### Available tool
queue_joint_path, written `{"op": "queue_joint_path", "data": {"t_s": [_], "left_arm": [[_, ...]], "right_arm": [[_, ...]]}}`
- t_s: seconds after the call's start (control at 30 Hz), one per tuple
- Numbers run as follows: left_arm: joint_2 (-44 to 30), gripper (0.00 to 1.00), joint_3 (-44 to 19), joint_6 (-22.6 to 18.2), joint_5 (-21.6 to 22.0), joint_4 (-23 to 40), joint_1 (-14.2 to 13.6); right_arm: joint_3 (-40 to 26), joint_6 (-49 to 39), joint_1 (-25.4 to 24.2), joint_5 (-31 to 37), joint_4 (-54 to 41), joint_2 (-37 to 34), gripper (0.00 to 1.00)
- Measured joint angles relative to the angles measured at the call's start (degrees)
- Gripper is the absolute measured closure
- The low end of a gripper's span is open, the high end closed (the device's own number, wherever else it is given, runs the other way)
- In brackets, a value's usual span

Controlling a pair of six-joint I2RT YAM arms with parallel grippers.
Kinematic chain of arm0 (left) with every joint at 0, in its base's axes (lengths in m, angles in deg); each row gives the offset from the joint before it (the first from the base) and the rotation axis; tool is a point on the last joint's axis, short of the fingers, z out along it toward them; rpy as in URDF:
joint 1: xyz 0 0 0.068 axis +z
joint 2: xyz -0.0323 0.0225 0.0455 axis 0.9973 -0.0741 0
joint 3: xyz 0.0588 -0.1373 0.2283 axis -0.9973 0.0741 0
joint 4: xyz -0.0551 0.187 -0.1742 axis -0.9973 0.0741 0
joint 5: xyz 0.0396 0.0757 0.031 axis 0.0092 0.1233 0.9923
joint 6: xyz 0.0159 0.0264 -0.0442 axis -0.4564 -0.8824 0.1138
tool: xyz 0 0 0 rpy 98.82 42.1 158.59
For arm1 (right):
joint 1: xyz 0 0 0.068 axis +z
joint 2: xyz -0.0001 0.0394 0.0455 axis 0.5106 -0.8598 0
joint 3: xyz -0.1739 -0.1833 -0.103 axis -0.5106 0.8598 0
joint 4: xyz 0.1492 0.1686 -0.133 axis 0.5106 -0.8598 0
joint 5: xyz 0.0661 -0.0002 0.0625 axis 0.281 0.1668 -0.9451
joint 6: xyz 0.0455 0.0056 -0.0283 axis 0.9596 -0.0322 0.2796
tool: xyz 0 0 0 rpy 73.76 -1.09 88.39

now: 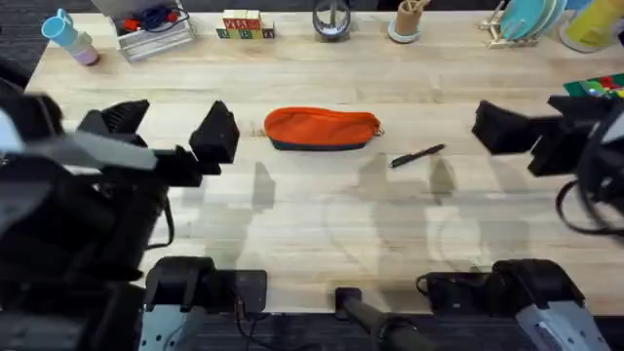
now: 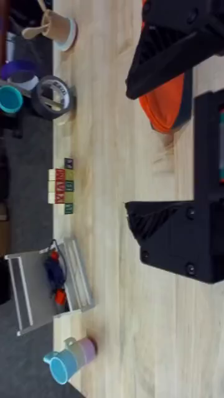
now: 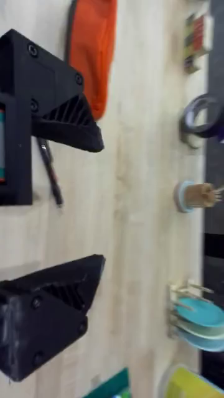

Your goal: Unzip the bag, pick up the pens from the table one at a time and place them inside, then zip the bag closed.

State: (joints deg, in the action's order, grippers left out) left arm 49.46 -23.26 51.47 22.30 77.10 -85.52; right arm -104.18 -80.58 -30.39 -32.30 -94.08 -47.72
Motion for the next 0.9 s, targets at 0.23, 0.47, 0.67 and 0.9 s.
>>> {"op": "queue_joint_path", "data": {"t_s": [0.23,0.47,0.67,0.9], "left_arm": [[-12.67,0.009,-11.22,0.02,0.0,5.08,0.0],[-26.55,0.007,-21.72,0.02,-0.67,12.21,0.0],[-37.3,0.008,-29.1,0.04,-2.43,18.13,0.0],[-46.32,0.009,-35.92,0.2,-4.06,26.7,0.0]], "right_arm": [[-13.83,0.0,-0.02,-0.79,-7.98,-13.82,0.004],[-22.46,0.0,0.69,-2.61,-15.45,-23.33,0.005],[-27.44,0.0,4.27,-2.89,-20.87,-30.31,0.005],[-33.11,-0.8,9.56,-3.2,-28.54,-38.55,0.005]]}}
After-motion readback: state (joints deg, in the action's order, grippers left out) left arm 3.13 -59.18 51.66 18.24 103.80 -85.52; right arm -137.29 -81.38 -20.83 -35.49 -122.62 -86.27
